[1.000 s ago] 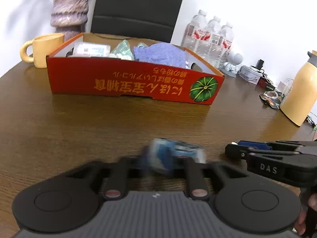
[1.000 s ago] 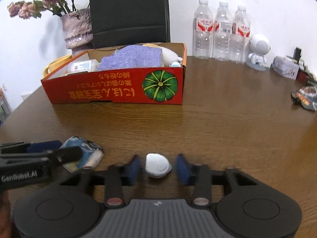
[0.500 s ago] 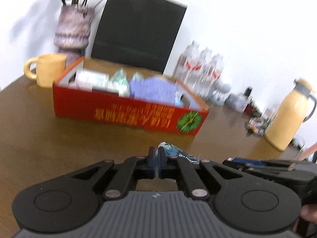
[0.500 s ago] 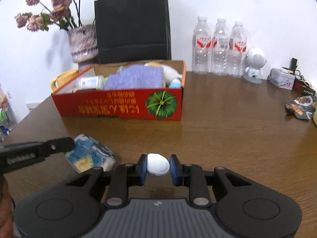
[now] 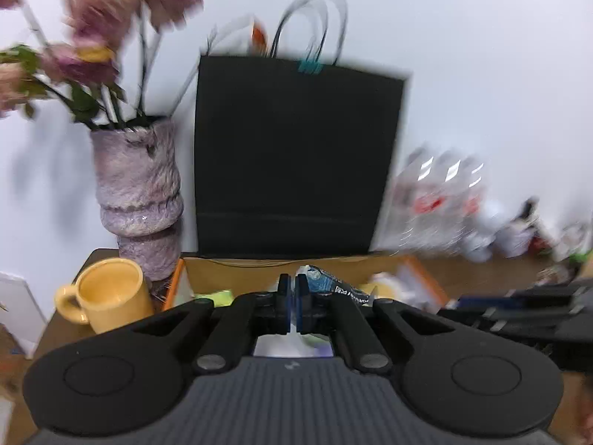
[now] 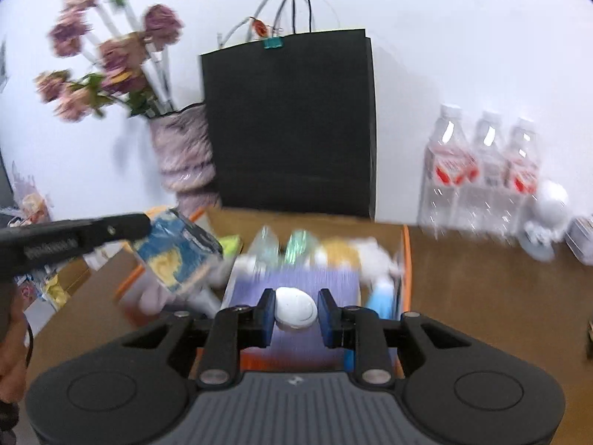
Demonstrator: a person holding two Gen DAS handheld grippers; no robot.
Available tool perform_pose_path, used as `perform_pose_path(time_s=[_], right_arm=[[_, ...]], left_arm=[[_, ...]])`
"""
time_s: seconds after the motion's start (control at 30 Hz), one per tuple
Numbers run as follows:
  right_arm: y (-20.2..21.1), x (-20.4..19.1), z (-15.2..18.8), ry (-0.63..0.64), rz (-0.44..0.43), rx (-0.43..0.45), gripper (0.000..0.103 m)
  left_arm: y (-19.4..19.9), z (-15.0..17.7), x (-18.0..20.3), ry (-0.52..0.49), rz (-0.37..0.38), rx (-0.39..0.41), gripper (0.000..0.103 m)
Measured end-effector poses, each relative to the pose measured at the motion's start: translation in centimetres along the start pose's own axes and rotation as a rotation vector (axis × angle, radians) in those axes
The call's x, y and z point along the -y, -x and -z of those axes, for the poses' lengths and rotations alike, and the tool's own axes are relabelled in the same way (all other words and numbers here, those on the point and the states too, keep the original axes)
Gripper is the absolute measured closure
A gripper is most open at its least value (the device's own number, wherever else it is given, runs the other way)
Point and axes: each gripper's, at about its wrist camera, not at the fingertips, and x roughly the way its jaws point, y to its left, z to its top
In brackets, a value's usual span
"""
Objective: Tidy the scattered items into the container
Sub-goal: 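Carry the packet and earbud case into the box and open both tools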
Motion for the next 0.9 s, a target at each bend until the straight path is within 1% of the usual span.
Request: perform_pose_path(time_s=[0.07, 0.13, 0.17, 0.27, 0.3, 0.33, 0.37, 0.4, 0.43, 0.47, 0.5, 0.53, 0.57, 0.63, 0.67, 0.7, 0.73, 0.77, 0.8, 0.87, 0.9], right_arm=[[-3.1, 0.1, -2.7, -0.024, -0.017, -0.046, 0.08], [-5.9, 0.2, -5.0, -0.055, -0.037, -0.079, 0.08], [-7.4, 0.4, -5.7, -0.071, -0.046, -0.105, 0.08], [-12.2, 1.3, -7.2, -0.129, -0.067, -0.186, 0.08], [-13.7, 1.8, -7.3, -0.157, -0.07, -0.214, 0.08], [-14.9, 2.2, -7.3, -0.182, -0.07, -0.23, 0.078], [-15.7, 2.5, -7.2, -0.199, -0.076, -0.247, 0.076], [-16.5, 2.8, -7.1, -0.216, -0.083, -0.265, 0.076], [-17.3, 3.0, -7.0, -0.232, -0.089, -0.283, 0.065], [-17.3, 3.0, -7.0, -0.23, -0.09, -0.291, 0.052], [-17.2, 3.0, -6.9, -0.225, -0.089, -0.296, 0.047], [-17.1, 3.0, -6.9, -0.22, -0.088, -0.302, 0.044], [-17.0, 2.9, -6.8, -0.215, -0.088, -0.308, 0.042], [-16.3, 2.8, -7.2, -0.216, -0.075, -0.324, 0.04], [-15.9, 2.8, -7.4, -0.215, -0.066, -0.331, 0.035], [-15.5, 2.6, -7.7, -0.209, -0.039, -0.341, 0.032], [-15.1, 2.5, -8.0, -0.203, -0.009, -0.352, 0.024], [-14.6, 2.3, -8.1, -0.187, 0.018, -0.371, 0.02], [-14.2, 2.1, -8.2, -0.169, 0.044, -0.393, 0.02], [-13.0, 1.6, -7.9, -0.14, 0.05, -0.448, 0.018], [-12.4, 1.5, -7.6, -0.141, 0.042, -0.462, 0.017]], left_arm=[[-3.8, -1.6, -0.9, -0.004, -0.029, -0.074, 0.1], [-6.9, -2.8, -2.2, -0.004, -0.069, -0.113, 0.1], [-8.0, -2.9, -2.7, 0.002, -0.064, -0.138, 0.1], [-11.3, -3.2, -4.3, 0.062, -0.018, -0.211, 0.1], [-12.3, -3.0, -4.5, 0.058, -0.018, -0.239, 0.1], [-13.3, -2.9, -4.6, 0.053, -0.019, -0.267, 0.099], [-14.1, -2.7, -4.5, 0.03, -0.054, -0.283, 0.098], [-14.8, -2.6, -4.4, 0.013, -0.086, -0.299, 0.089], [-15.2, -2.5, -4.4, 0.015, -0.093, -0.313, 0.068], [-15.2, -2.5, -4.4, 0.026, -0.077, -0.327, 0.055], [-15.0, -2.5, -4.3, 0.025, -0.048, -0.324, 0.043], [-14.8, -2.5, -4.2, 0.025, -0.019, -0.32, 0.043], [-14.6, -2.6, -4.0, 0.014, -0.006, -0.319, 0.043], [-14.1, -2.9, -3.3, -0.017, 0.008, -0.338, 0.041], [-13.7, -3.0, -3.1, -0.021, -0.001, -0.353, 0.039], [-13.3, -3.1, -2.9, -0.021, -0.009, -0.366, 0.03], [-12.9, -3.2, -2.7, -0.021, -0.018, -0.379, 0.022], [-12.3, -3.2, -2.6, -0.025, -0.02, -0.39, 0.02], [-11.8, -3.2, -2.6, -0.03, -0.021, -0.4, 0.018], [-10.4, -3.0, -2.5, -0.029, -0.019, -0.421, 0.012], [-9.6, -2.8, -2.4, -0.025, -0.015, -0.433, 0.007]])
